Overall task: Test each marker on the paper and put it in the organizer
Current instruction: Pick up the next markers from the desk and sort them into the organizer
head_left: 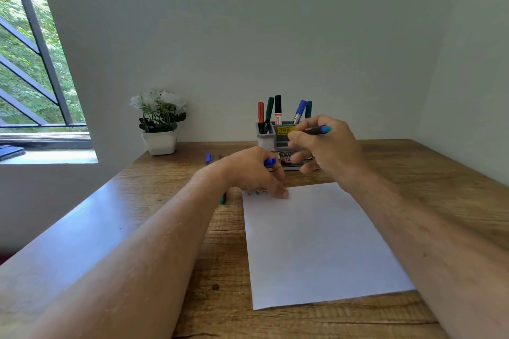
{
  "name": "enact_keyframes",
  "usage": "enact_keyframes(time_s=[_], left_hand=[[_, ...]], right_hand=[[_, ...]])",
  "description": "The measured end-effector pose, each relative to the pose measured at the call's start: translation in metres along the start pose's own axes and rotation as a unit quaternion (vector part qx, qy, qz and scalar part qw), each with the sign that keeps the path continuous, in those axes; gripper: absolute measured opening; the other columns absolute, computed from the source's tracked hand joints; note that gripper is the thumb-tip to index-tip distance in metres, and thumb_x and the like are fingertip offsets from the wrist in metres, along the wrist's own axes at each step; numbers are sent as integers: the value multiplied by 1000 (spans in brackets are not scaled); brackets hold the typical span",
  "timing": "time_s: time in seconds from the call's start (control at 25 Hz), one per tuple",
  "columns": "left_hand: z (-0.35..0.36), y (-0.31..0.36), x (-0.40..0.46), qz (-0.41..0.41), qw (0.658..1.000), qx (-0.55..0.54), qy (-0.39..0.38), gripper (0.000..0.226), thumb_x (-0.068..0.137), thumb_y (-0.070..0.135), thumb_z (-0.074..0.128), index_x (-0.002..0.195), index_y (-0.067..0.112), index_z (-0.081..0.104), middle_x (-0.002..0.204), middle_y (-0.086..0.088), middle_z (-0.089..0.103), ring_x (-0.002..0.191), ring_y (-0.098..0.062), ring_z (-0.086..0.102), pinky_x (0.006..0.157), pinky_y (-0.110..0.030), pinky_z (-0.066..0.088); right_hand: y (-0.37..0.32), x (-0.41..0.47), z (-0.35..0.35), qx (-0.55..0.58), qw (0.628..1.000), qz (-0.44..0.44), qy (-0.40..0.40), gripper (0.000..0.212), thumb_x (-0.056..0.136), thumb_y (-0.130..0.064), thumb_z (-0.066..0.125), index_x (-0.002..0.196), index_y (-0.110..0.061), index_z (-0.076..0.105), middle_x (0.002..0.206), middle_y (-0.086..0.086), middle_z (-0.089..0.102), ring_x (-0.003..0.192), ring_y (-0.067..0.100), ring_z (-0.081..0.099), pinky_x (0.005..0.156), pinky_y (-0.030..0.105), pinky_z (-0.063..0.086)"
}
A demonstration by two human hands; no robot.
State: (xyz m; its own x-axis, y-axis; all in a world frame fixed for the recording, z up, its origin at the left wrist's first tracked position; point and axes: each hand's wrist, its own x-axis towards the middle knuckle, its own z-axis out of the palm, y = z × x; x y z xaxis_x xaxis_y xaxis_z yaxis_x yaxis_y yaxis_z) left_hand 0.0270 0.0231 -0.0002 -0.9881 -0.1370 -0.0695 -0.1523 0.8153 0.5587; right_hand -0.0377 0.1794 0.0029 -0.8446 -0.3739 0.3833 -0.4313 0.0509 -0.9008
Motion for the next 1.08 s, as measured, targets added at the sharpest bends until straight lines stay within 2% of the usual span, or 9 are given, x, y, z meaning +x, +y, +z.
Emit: enact_keyframes(time_s=[0.12,0.28,0.4,0.52,0.6,0.68,0.8,0.88,1.08], left_hand=[[1,-4,3,1,1000,17,-4,28,68,36,88,89,30,72,88,8,69,84,-11,63,72,-27,45],[3,-7,7,7,1000,26,-9,22,68,38,88,83,32,73,85,9,72,85,-9,65,81,-30,48],[2,-8,7,15,999,18,-25,16,69,34,87,79,33,74,76,14,72,81,-6,66,80,-28,47],[1,-8,6,17,999,11,-44,18,73,27,85,87,28,75,81,11,75,83,-6,68,88,-32,50],[0,-8,7,12,999,11,-52,18,75,23,84,89,27,74,65,21,69,66,7,63,75,-26,46],[0,-8,7,5,999,13,-52,18,76,21,83,90,27,73,54,25,64,60,6,60,67,-23,39],[0,-9,9,-2,999,7,-47,19,75,20,84,91,25,76,73,18,72,78,-4,62,71,-23,41],[1,-10,10,-3,999,6,-47,18,75,19,84,90,26,76,87,11,74,84,-7,64,74,-24,42],[1,-9,9,-2,999,5,-50,15,75,17,83,80,29,75,74,17,73,78,-4,64,74,-25,42]], right_hand=[[16,-11,0,-21,1000,22,-4,29,94,-36,63,75,-15,69,59,9,69,46,22,64,41,27,49],[30,-19,0,-4,996,69,-53,11,90,-16,66,83,-11,71,69,15,72,54,29,67,44,29,51],[32,-19,0,-39,993,58,-98,11,86,-11,64,79,-7,71,65,14,69,49,22,60,42,27,45],[30,-18,0,-75,987,50,-137,6,80,-7,62,79,-10,68,67,12,71,49,16,59,41,25,43],[30,-16,1,-88,985,51,-138,7,76,-8,62,70,-13,63,68,12,72,47,13,57,41,24,41],[32,-15,2,-110,985,43,-126,12,73,-13,64,64,-16,57,64,10,71,43,7,54,42,22,38],[34,-13,3,-174,978,11,-119,17,70,-23,64,57,-17,55,56,3,65,44,5,50,47,23,37],[35,-12,3,-192,974,-1,-117,19,69,-27,64,56,-17,55,58,8,62,48,10,48,49,26,38],[34,-12,5,-217,970,-7,-113,18,73,-26,64,60,-14,58,70,19,68,54,13,51,53,30,41]])
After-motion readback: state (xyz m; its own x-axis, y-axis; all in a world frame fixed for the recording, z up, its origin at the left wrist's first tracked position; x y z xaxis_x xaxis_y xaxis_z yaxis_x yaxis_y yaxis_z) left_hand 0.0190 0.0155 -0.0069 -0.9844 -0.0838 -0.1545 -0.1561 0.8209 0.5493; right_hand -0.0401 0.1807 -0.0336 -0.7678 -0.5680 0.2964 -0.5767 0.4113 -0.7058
